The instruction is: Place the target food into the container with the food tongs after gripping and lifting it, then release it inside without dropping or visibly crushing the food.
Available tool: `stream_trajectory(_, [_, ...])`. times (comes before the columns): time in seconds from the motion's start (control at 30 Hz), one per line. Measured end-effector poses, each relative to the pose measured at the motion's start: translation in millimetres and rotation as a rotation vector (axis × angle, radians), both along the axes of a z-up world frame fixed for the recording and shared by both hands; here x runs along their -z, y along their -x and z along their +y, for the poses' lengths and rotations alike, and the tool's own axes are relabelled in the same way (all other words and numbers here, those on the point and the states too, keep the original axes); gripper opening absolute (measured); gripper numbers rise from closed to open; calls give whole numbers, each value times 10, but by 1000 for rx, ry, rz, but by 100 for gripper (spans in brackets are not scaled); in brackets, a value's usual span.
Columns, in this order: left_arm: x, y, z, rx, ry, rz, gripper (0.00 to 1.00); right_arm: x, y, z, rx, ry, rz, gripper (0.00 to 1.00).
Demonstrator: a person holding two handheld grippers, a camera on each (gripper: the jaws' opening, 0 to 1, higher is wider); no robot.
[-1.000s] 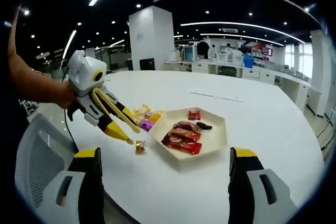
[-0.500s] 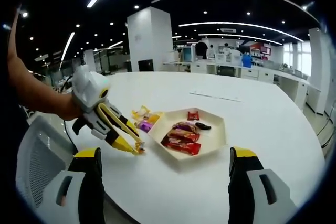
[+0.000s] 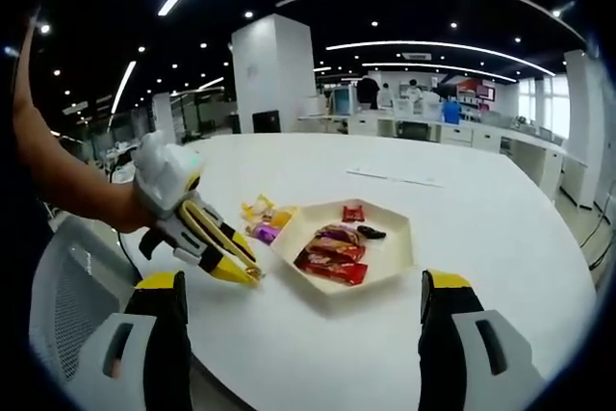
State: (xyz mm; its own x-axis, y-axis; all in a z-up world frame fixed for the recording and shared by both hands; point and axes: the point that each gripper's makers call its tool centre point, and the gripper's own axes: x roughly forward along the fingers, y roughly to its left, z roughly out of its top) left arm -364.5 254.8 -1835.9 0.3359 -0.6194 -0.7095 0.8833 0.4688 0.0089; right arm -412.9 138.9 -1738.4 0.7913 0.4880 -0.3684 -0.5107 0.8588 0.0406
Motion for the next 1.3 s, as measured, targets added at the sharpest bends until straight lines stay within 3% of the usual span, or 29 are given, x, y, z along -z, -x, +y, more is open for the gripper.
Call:
stream_trajectory(0.47, [-12, 81, -8, 43, 9, 34, 16, -5, 6, 5, -1, -1, 0, 98])
stream_trajectory(0.73, [-201, 39, -19, 56, 40, 24, 16, -5, 2, 0, 0, -1, 1, 98])
stream_trajectory(1.3, [-341, -2, 95, 113, 52, 65, 16, -4, -7, -52, 8, 30, -13, 100])
